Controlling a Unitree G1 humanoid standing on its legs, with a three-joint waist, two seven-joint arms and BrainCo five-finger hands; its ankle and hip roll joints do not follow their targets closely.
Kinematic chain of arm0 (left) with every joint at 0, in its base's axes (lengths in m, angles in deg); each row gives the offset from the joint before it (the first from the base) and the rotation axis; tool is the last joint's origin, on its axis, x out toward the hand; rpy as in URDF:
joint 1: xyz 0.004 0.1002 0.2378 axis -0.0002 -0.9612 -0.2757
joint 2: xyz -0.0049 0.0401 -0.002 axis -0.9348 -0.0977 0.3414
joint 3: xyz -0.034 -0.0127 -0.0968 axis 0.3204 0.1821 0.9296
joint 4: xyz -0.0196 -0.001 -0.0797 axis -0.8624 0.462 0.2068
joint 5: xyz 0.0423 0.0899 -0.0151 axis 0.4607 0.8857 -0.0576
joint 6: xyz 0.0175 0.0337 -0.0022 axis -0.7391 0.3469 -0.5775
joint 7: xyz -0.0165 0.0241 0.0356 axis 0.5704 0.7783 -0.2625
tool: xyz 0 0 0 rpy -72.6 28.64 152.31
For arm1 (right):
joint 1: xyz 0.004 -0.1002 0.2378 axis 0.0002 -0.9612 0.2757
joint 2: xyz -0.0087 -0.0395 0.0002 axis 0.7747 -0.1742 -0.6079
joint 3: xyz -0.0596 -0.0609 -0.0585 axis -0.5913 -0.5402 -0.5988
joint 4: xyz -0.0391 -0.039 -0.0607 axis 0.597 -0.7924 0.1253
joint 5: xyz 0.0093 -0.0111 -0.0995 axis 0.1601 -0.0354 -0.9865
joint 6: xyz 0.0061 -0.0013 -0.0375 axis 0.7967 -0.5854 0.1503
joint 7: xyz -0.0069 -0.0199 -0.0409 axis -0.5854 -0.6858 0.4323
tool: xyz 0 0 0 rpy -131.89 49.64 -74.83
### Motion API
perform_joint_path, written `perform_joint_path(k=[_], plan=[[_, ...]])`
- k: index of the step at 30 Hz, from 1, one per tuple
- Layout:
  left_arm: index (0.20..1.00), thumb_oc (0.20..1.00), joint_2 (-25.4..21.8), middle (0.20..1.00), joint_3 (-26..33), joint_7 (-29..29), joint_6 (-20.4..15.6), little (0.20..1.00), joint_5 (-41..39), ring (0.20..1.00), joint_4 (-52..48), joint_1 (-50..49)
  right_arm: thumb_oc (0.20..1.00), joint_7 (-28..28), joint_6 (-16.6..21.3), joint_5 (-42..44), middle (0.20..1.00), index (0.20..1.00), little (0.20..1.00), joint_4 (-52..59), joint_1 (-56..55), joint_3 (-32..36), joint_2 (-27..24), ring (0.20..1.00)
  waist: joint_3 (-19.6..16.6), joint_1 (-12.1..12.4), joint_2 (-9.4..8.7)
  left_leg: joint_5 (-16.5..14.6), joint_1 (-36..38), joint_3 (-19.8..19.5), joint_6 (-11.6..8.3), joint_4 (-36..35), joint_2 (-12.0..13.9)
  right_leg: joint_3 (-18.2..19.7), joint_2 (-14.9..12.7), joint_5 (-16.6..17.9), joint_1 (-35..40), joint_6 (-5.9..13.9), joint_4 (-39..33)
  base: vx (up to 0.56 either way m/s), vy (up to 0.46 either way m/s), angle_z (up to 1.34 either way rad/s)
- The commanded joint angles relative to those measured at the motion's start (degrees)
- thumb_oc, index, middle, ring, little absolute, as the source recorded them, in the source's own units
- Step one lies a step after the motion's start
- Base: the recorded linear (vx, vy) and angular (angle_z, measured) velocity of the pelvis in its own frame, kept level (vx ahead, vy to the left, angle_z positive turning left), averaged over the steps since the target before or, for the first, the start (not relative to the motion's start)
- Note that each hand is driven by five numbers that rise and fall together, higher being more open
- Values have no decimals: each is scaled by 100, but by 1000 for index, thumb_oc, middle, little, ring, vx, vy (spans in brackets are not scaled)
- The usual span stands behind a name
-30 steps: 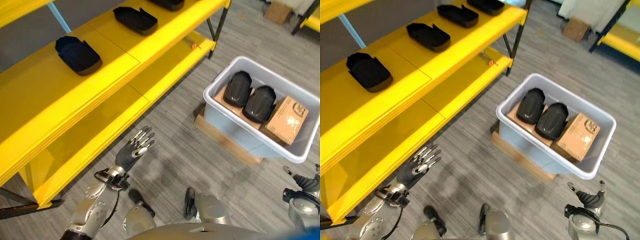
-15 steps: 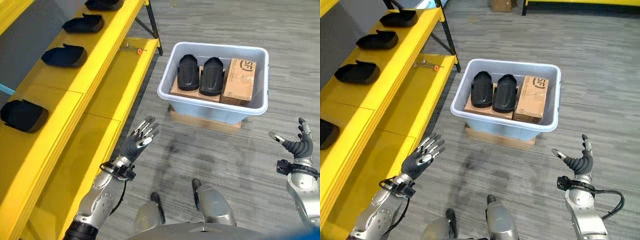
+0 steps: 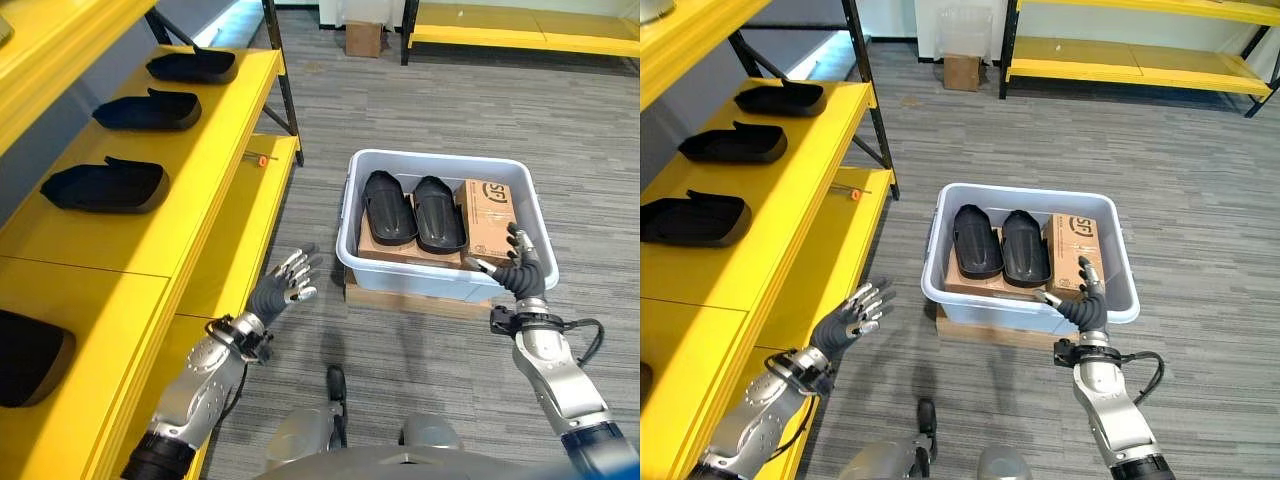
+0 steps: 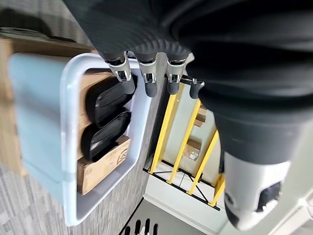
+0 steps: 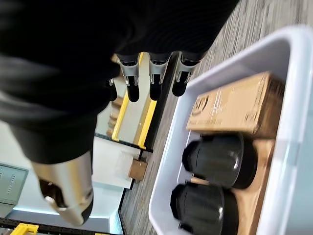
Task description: Move parts from the plastic box to the shelf.
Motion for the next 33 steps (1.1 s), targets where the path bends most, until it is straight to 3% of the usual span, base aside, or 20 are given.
perform_joint_path(k=[1, 3, 4, 5, 6, 8, 11, 15, 20, 26, 29, 33], plan=[[1000, 1000, 50, 1000, 126, 63, -128, 1000, 268, 1000, -196, -283, 1000, 101, 105, -104, 1000, 1000, 1000, -28, 346, 80, -180, 1000, -198, 179, 126, -750, -98, -147, -267, 678, 272, -412, 325, 1044, 49, -39, -135, 153, 210, -29], [1000, 1000, 74, 1000, 174, -20, -134, 1000, 438, 1000, -144, -351, 1000, 59, -65, -119, 1000, 1000, 1000, -84, 385, 44, -62, 1000, -215, 224, 131, -857, 150, 47, -142, 565, 292, -835, 187, 1400, -383, 171, 991, 192, 240, -38], [1000, 1000, 73, 1000, 178, -164, -225, 1000, 494, 1000, -130, -411, 1000, -22, -124, -158, 1000, 1000, 1000, -143, 422, 16, -27, 1000, -183, 246, 158, -868, 338, 156, -144, 429, 334, -1051, 30, 1477, -645, 194, 1103, 190, 87, -69], [1000, 1000, 63, 1000, 210, -221, -233, 1000, 401, 1000, -108, -426, 1000, -63, -129, -213, 1000, 1000, 1000, -227, 454, 1, -17, 1000, -158, 250, 164, -889, 466, 237, -172, 337, 405, -1178, -95, 1446, -672, 166, 665, 170, -163, -75], [1000, 1000, 5, 1000, 206, -184, -179, 1000, 433, 1000, -109, -364, 1000, -46, -178, -199, 1000, 1000, 1000, -265, 466, 3, -45, 1000, -127, 205, 118, -945, 588, 226, -225, 280, 472, -1091, -292, 1736, -673, 254, -280, 141, -269, -71], [1000, 1000, -41, 1000, 152, -119, -12, 1000, 296, 1000, -106, -328, 1000, -24, -217, -97, 1000, 1000, 1000, -382, 508, -7, -48, 1000, -103, 157, 54, -1046, 724, 313, -298, 245, 538, -1027, -529, 2138, -715, 411, -928, 101, -323, -7], [1000, 1000, -100, 1000, -33, -199, 14, 1000, 380, 1000, -89, -294, 1000, 45, -286, -99, 1000, 1000, 1000, -549, 584, -51, 40, 1000, -51, 97, -27, -1180, 910, 439, -414, 207, 712, -921, -772, 2587, -842, 629, -1313, 93, -403, 18], [1000, 1000, -23, 1000, -77, -269, -96, 1000, 332, 1000, -114, -464, 1000, -49, -417, -118, 1000, 1000, 1000, -589, 546, -52, -13, 1000, -93, 114, 2, -1053, 1003, 486, -557, 94, 868, -1110, -678, 2316, -543, 627, -1659, 77, -340, 6], [1000, 1000, 93, 1000, -49, -268, -122, 1000, 94, 1000, -111, -555, 1000, 36, -476, -208, 1000, 1000, 1000, -710, 549, -53, -210, 1000, -112, 69, 99, -666, 997, 612, -776, -74, 1171, -1364, -370, 1836, -209, 293, -1599, 64, -223, -28], [1000, 1000, 75, 1000, -4, -240, -146, 1000, 102, 1000, -177, -524, 1000, -16, -350, -297, 1000, 1000, 1000, -723, 531, 91, -419, 1000, -98, 30, 155, -494, 892, 674, -887, -100, 1291, -1451, -286, 1707, -45, 162, -1611, 72, -59, -2], [1000, 1000, 8, 1000, 172, -728, -470, 1000, -216, 1000, -436, -415, 1000, -218, -172, -519, 1000, 1000, 1000, -952, 1232, -49, -638, 1000, 75, 258, 269, -544, 659, 568, -880, 67, 1220, -1574, -351, 1621, -161, 130, -1477, 35, 37, 4], [1000, 1000, -40, 1000, 442, -1259, -1048, 1000, -422, 1000, -580, -132, 1000, -242, -381, -508, 1000, 1000, 1000, -1088, 1901, -186, -725, 1000, 316, 422, 328, -550, 405, 454, -879, 166, 1177, -1641, -405, 1586, -379, 122, -1341, -92, 16, 14]])
